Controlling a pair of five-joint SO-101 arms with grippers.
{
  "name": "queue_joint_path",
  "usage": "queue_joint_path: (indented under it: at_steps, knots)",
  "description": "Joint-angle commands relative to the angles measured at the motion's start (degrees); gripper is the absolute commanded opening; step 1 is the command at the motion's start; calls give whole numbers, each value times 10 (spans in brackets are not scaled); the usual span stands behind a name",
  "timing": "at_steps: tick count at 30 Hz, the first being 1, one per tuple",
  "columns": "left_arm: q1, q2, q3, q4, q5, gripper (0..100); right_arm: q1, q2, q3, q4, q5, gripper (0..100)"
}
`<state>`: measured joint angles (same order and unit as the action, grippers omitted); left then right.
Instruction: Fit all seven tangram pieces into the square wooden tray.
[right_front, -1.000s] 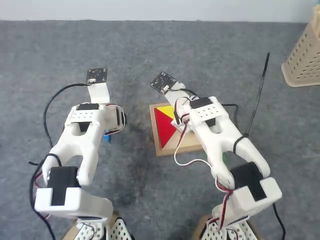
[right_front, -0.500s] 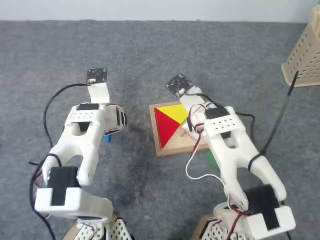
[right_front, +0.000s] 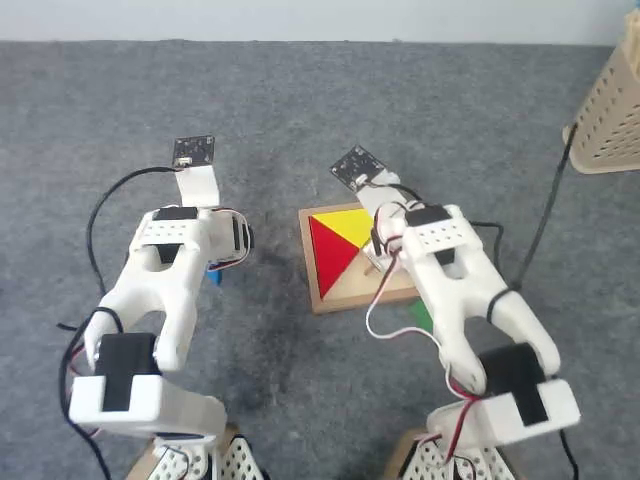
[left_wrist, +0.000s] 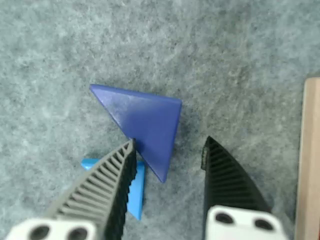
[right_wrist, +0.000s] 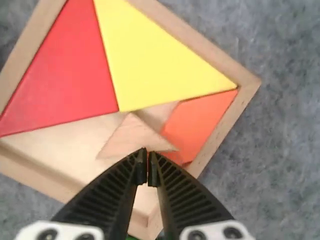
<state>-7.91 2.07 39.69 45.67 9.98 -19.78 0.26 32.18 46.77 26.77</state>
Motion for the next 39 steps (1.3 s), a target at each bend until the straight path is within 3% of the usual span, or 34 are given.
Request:
queue_joint_path:
  at_steps: [1,14,21,27,35,39]
  knots:
    - [4,-30,-4,-10,-10,207,10,3,-58,-7,-11,6]
    - [4,-30,-3,-10,-27,207,10,56,-122,-6,-12,6]
    - [4,-30,-4,-10,-28,207,-3,-4,-105,63,-33,6]
    - [4,-30,-3,-10,-28,207,-19,-23,-16,-16,-29,6]
    - [4,-30,-2,-10,-28,207,22,0,-18,-18,-35,6]
    - [4,-30,-1,-10,-28,207,46,-53,-28,30,-83,6]
